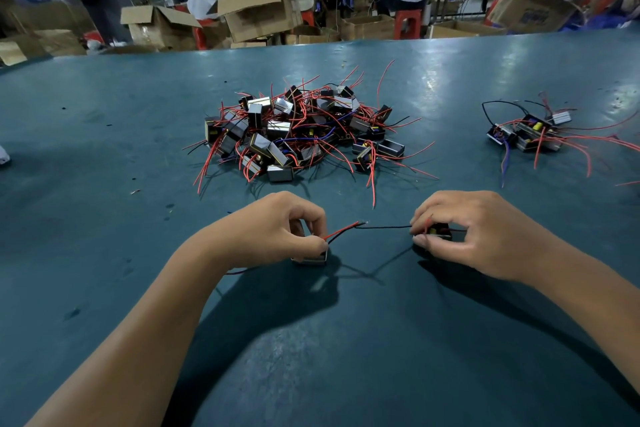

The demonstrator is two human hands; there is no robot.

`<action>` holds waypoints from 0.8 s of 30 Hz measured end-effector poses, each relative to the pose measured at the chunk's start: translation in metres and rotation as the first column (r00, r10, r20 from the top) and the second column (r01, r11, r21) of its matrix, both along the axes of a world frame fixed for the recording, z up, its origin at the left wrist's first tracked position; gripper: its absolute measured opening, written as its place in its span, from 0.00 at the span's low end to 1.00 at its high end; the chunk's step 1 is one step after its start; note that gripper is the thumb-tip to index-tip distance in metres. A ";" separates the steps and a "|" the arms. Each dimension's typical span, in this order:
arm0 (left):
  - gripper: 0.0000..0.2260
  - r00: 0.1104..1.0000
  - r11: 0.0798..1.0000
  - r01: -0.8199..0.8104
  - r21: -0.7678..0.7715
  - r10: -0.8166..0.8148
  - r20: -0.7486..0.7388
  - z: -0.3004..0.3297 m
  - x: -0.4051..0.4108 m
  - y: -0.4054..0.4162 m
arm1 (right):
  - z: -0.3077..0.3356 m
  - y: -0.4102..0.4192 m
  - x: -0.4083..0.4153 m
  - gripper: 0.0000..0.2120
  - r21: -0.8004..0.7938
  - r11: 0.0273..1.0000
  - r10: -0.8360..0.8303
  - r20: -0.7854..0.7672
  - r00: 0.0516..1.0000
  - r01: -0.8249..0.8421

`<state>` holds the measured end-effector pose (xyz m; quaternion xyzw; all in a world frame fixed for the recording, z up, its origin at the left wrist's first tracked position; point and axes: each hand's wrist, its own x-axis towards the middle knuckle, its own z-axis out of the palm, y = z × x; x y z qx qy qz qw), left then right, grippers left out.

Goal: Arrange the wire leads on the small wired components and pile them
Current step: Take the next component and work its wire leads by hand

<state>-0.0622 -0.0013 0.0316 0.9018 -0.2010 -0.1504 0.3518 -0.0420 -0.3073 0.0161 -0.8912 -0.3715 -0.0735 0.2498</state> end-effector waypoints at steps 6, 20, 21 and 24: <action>0.06 0.991 0.999 0.006 0.044 -0.012 0.134 -0.005 0.002 -0.005 | -0.001 0.001 -0.004 0.03 -0.002 1.000 0.009 -0.001 1.000 -0.009; 0.08 0.988 0.998 -0.012 -0.067 0.023 0.155 -0.007 0.001 -0.014 | -0.005 0.018 -0.012 0.13 0.101 0.995 0.027 0.023 0.999 -0.029; 0.10 0.987 0.996 -0.026 -0.087 0.039 0.153 -0.006 0.001 -0.015 | -0.005 0.019 -0.012 0.12 0.109 0.994 0.027 0.027 0.999 -0.030; 0.14 0.985 0.991 -0.067 -0.112 0.083 0.150 -0.004 0.001 -0.017 | -0.006 0.018 -0.014 0.11 0.129 0.990 0.056 0.034 0.998 -0.060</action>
